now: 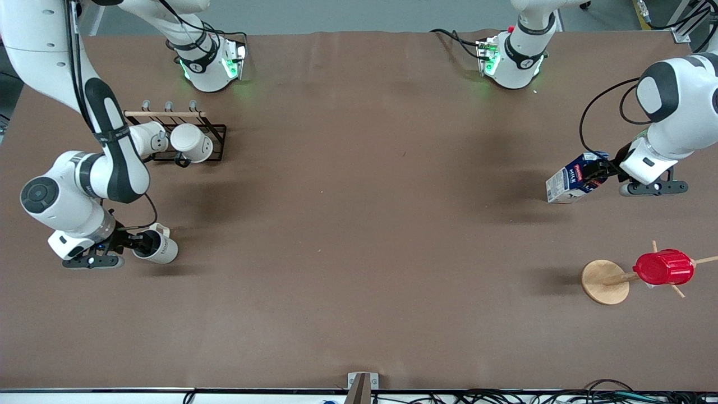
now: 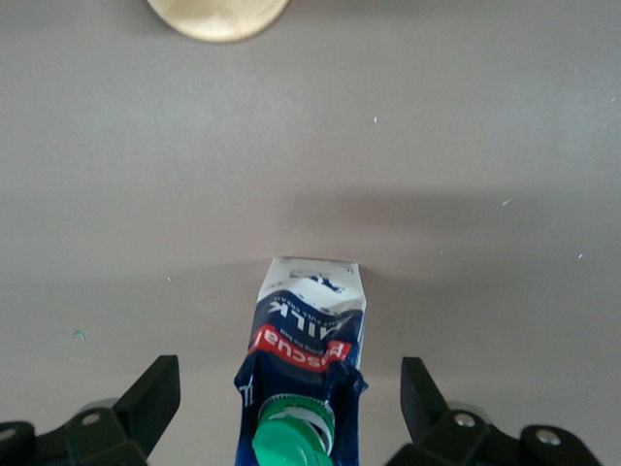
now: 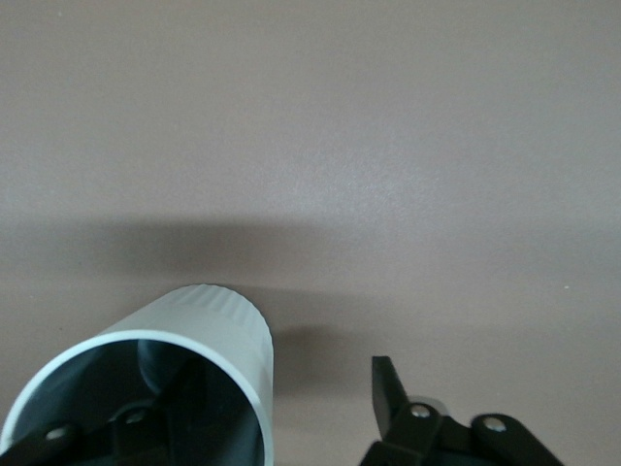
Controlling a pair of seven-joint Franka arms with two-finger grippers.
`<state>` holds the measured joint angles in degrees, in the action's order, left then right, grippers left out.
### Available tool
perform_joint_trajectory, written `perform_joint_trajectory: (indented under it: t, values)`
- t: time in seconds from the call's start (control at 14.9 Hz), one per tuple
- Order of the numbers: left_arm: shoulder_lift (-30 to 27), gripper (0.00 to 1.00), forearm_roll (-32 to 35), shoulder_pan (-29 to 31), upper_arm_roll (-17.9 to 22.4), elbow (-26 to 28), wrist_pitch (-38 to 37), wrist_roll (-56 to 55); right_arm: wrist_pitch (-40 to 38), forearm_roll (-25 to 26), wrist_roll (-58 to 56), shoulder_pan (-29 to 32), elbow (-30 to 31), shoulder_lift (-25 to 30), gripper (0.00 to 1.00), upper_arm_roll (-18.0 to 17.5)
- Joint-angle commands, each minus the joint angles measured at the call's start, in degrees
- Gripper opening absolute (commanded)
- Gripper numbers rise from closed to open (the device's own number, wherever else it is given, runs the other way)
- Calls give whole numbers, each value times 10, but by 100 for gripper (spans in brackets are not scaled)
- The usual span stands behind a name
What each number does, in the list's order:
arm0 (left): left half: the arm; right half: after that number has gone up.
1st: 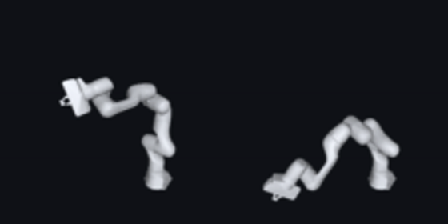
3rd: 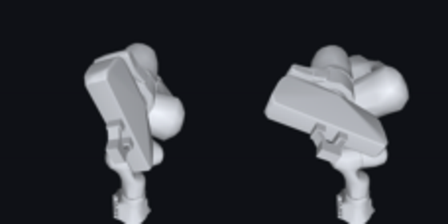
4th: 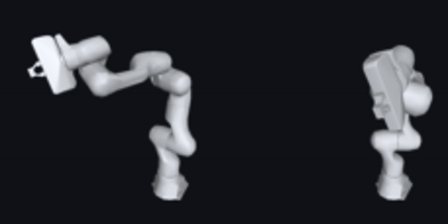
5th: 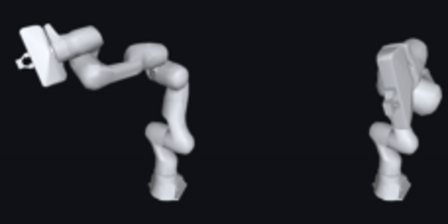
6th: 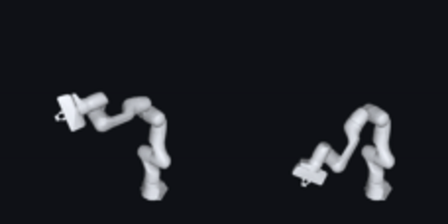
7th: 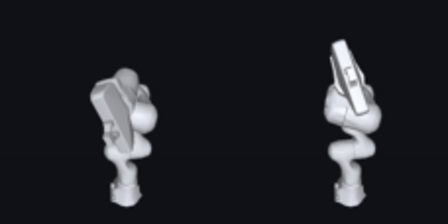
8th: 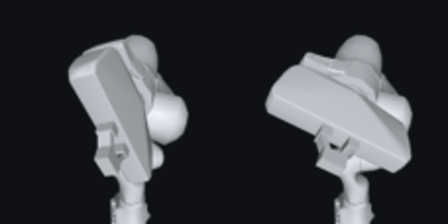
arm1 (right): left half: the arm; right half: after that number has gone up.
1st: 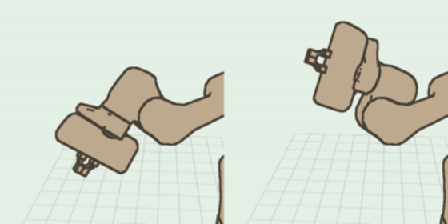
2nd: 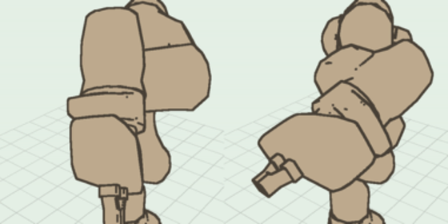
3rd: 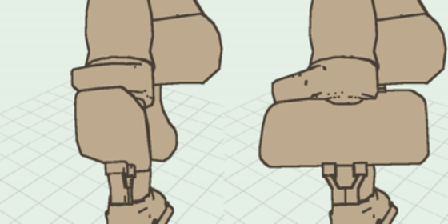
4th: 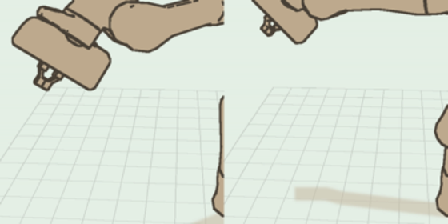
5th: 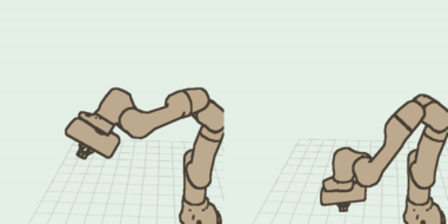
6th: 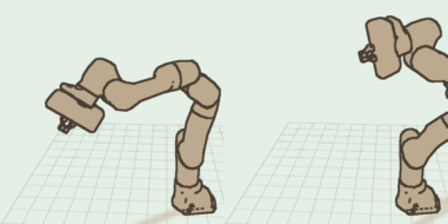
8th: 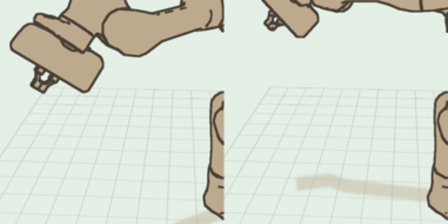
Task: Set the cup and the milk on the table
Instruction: 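Lift the mug with the right gripper while the left gripper lifts the milk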
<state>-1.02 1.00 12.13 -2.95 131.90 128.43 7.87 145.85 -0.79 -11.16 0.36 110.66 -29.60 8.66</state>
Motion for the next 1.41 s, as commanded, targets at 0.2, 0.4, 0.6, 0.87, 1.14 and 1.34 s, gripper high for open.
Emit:
perform_joint_trajectory:
  t: [0.2,0.4,0.6,0.87,1.14,1.34]
  values:
    - [-14,100,11,21,-3,34,9,3,-3,-16,-7,-2,5,4,0,-4]
    - [-14,99,11,22,-3,46,9,3,-58,-13,-12,-5,-27,9,0,-6]
    - [-24,94,11,22,-4,64,9,3,-189,-13,-48,-18,-90,37,0,-17]
    - [-29,72,11,21,-4,73,9,2,-236,-14,21,-21,-96,81,0,-116]
    - [-27,22,11,18,-6,58,11,2,-234,10,208,-37,-110,80,0,-227]
    - [-24,15,11,13,-8,28,10,0,-231,85,362,-72,-142,42,0,-275]
